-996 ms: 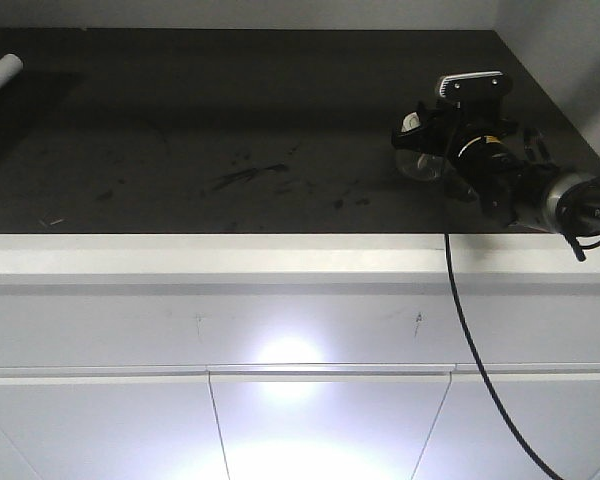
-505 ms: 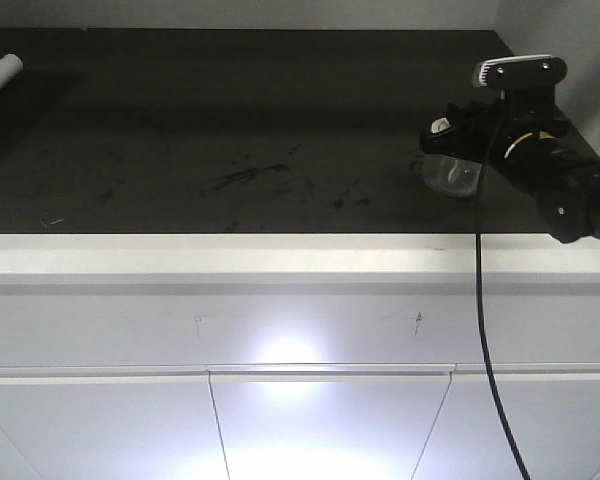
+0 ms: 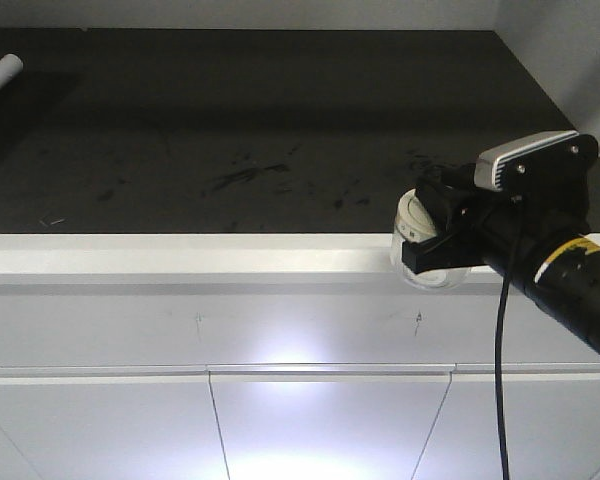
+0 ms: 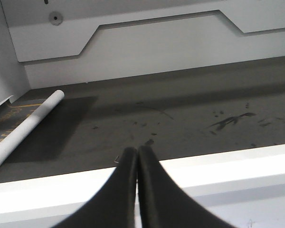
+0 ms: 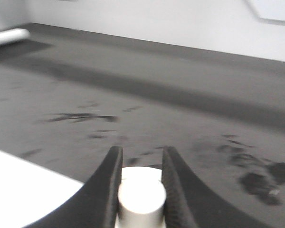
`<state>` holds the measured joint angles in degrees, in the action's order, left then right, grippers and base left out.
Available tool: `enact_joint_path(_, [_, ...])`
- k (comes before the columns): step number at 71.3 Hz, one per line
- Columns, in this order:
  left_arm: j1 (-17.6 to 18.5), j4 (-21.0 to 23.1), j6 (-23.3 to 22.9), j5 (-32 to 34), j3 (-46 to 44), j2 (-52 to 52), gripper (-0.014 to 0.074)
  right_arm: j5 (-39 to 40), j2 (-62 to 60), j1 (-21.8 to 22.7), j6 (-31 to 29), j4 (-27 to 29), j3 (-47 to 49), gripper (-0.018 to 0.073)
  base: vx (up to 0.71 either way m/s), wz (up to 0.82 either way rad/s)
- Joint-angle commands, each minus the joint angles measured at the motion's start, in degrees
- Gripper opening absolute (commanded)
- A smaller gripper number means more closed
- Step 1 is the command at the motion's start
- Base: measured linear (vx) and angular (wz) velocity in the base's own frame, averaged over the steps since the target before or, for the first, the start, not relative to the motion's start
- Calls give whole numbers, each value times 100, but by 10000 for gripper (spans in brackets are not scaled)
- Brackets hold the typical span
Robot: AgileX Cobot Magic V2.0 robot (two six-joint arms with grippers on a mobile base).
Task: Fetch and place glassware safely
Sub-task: 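Lift the jar and pull it out of the hood toward the robot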
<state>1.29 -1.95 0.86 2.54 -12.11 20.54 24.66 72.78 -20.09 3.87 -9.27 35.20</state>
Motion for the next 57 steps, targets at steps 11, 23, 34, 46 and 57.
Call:
enact_joint_path(11, [20, 57, -40, 427, -173, 29, -7, 392, -877, -934, -17, -27, -96, -4, 0, 0])
enact_joint_path(23, [20, 57, -40, 427, -173, 29, -7, 307, -1072, -1689, -17, -27, -96, -4, 0, 0])
enact_joint_path(34, [20, 57, -40, 427, -173, 29, -7, 307, -1080, -2392, -17, -27, -96, -4, 0, 0])
enact_joint_path(46, [20, 57, -40, 427, -173, 29, -7, 307, -1080, -2843, -17, -27, -96, -4, 0, 0])
enact_joint_path(57, [20, 57, -40, 409, -173, 29, -7, 307, -1080, -2819, -17, -27, -96, -4, 0, 0])
